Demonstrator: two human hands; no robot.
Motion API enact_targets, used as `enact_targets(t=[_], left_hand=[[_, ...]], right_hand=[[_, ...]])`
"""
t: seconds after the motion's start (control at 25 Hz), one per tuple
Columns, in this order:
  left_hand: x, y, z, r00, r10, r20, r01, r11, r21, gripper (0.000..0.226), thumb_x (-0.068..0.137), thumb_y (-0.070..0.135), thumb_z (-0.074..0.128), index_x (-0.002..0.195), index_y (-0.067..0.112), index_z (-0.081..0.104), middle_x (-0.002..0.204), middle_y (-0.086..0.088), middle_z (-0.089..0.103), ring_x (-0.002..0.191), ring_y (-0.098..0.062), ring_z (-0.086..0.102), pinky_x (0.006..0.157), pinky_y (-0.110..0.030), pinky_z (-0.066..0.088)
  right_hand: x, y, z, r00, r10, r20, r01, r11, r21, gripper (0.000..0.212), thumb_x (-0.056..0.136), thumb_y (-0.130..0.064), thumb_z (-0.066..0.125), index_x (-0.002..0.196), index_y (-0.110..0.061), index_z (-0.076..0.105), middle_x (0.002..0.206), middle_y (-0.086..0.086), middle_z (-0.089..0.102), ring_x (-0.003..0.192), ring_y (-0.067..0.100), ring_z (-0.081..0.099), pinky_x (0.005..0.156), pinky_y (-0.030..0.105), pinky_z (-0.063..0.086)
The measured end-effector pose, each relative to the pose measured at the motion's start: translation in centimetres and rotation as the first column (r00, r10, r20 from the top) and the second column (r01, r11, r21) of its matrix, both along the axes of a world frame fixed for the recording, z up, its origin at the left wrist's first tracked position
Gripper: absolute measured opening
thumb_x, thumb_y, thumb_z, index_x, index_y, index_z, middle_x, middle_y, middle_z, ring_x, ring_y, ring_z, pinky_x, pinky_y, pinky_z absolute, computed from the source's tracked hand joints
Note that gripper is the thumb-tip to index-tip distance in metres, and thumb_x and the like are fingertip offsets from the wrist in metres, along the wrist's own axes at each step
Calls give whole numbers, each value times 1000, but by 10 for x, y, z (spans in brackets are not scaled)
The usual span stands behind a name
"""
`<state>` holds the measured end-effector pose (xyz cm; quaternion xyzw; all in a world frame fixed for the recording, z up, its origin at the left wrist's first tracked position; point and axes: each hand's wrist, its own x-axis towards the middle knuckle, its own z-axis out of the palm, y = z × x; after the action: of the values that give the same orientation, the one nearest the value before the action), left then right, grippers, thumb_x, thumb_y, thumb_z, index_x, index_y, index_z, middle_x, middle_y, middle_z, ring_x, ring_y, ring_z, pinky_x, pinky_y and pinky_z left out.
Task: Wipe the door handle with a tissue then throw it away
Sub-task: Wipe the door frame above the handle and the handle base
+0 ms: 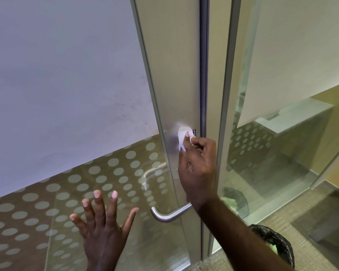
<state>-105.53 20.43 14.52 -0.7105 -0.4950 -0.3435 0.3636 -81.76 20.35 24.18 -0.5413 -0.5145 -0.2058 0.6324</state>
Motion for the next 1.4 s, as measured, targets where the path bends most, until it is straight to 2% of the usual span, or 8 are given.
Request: enact_targets(t=[0.16,0.32,0.56,0.76,0.92,1.08,1.2,1.4], left_hand=[[-1,2,0,1000,-8,-10,8,1000,9,97,83,66,58,155,20,14,165,-9,1,151,-25,-5,118,-50,-8],[-2,3,-2,1000,-7,-19,7,1000,25,99,81,66,61,155,19,14,164,-10,3,151,-26,-5,119,-50,-8],[-4,3,-3,999,-16,-27,17,1000,23,100,82,66,60,156,18,13,164,-10,1,151,-26,-7,118,-50,-10],[-5,4,-2,999,-21,-28,21,1000,7,100,82,66,60,156,19,11,165,-9,-1,151,-26,-8,117,-50,-11],[-5,5,-2,1000,-18,-22,18,1000,12,100,82,66,60,156,19,13,165,-9,1,151,-25,-6,118,-49,-11],[-4,5,-4,1000,-19,-20,20,999,29,99,82,66,60,155,18,15,164,-10,4,151,-26,-4,119,-50,-10],[-5,6,-4,1000,-18,-22,19,999,38,98,82,66,59,155,18,15,164,-10,5,151,-26,-4,119,-50,-9],[-5,8,-5,999,-14,-32,16,999,46,99,82,67,60,155,18,15,164,-10,6,151,-27,-3,119,-50,-9]], right_hand=[[-9,-3,0,985,28,168,-16,997,-71,36,99,-13,44,127,5,57,112,8,38,100,23,46,77,31,55],[-15,-13,-13,944,-85,319,172,951,-256,55,90,-21,45,141,-1,37,118,13,35,102,24,40,79,37,57],[-28,-21,0,929,-177,324,295,885,-361,65,89,-38,36,146,-7,26,124,13,34,109,25,38,91,41,49],[-22,-15,7,935,-159,317,255,922,-292,53,96,-28,45,142,-4,37,121,12,38,108,25,42,89,39,49],[-13,-21,-18,938,-129,322,231,925,-303,51,87,-10,64,134,3,49,112,14,43,102,26,44,79,41,56],[-15,-17,-11,946,-97,309,179,952,-250,44,90,0,46,133,6,46,108,11,39,98,23,43,77,35,55],[-17,-10,3,947,-108,304,173,965,-196,46,87,6,52,133,8,47,106,11,39,96,23,43,80,33,52],[-18,-18,-28,935,-93,343,180,956,-232,41,93,-1,40,133,5,43,103,11,39,94,23,43,76,39,58]])
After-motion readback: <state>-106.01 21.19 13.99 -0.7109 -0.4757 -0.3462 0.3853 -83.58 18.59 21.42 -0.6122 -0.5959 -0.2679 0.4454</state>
